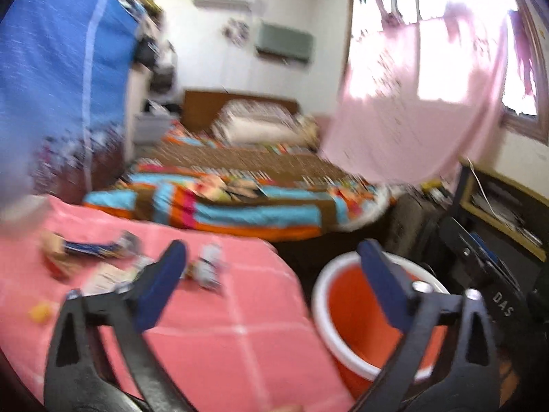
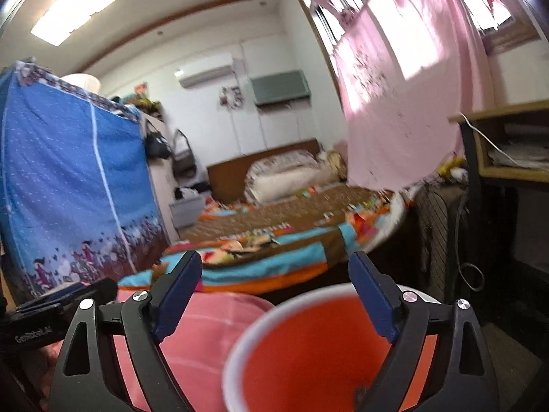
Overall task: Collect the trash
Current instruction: 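Move both tools back over the bed cover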
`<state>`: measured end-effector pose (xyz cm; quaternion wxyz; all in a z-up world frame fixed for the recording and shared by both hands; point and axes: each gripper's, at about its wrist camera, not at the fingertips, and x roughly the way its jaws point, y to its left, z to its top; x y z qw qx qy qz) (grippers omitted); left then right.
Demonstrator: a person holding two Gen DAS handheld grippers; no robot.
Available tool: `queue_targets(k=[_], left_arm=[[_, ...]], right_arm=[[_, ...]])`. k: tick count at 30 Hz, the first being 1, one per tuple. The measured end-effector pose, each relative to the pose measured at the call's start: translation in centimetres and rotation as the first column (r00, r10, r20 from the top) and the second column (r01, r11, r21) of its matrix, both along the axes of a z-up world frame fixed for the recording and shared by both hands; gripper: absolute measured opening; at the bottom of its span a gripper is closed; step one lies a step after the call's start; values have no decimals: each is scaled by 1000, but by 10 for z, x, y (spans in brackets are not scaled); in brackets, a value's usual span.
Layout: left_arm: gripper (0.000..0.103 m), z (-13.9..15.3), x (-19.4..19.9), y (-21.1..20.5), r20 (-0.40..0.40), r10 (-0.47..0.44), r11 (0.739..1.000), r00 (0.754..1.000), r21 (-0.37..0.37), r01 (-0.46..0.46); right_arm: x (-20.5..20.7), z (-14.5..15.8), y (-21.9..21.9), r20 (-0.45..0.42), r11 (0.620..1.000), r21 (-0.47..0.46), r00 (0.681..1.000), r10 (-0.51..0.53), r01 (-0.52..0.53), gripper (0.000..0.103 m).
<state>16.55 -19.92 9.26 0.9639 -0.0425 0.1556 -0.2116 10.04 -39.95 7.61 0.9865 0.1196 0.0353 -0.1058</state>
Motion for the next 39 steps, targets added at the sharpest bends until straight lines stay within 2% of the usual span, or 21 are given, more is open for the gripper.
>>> queue_targets(k=[1, 2, 7, 12, 19, 24, 29, 34, 37, 39], left_arm=[[103, 2, -5, 11, 38, 35, 999, 999, -22, -34], [103, 4, -6, 20, 61, 57, 998, 996, -36, -55], [103, 8, -19, 62, 129, 154, 988, 980, -26, -152], [103, 8, -27, 100, 159, 229, 973, 960, 0, -232], [103, -3, -37, 154, 179, 340, 936, 923, 26, -350], [103, -13, -37, 173, 175, 361, 922, 916, 78, -379], [103, -23, -24, 179, 98, 356, 925, 930, 109, -365], [103, -33, 5, 177, -58, 323, 938, 945, 152, -312], [92, -44, 22, 176, -165, 286, 951, 944, 167, -259], [80, -50, 32, 176, -231, 260, 960, 938, 167, -225]], right_arm=[[1, 1, 5, 13, 1000, -5, 1000, 6, -6, 100], [2, 3, 10, 29, 1000, -10, 1000, 11, -11, 103], [1, 12, 45, 150, 996, -49, 985, 84, -78, 103], [9, 18, 84, 204, 981, -114, 962, 179, -158, 103], [25, 14, 133, 203, 946, -201, 934, 294, -255, 103], [37, 8, 160, 173, 925, -230, 923, 345, -302, 103], [50, 1, 174, 115, 909, -248, 921, 371, -335, 103], [65, -6, 186, 41, 888, -258, 914, 403, -380, 103], [75, -9, 187, -11, 881, -243, 910, 415, -405, 103], [82, -13, 188, -55, 879, -233, 908, 415, -416, 103]])
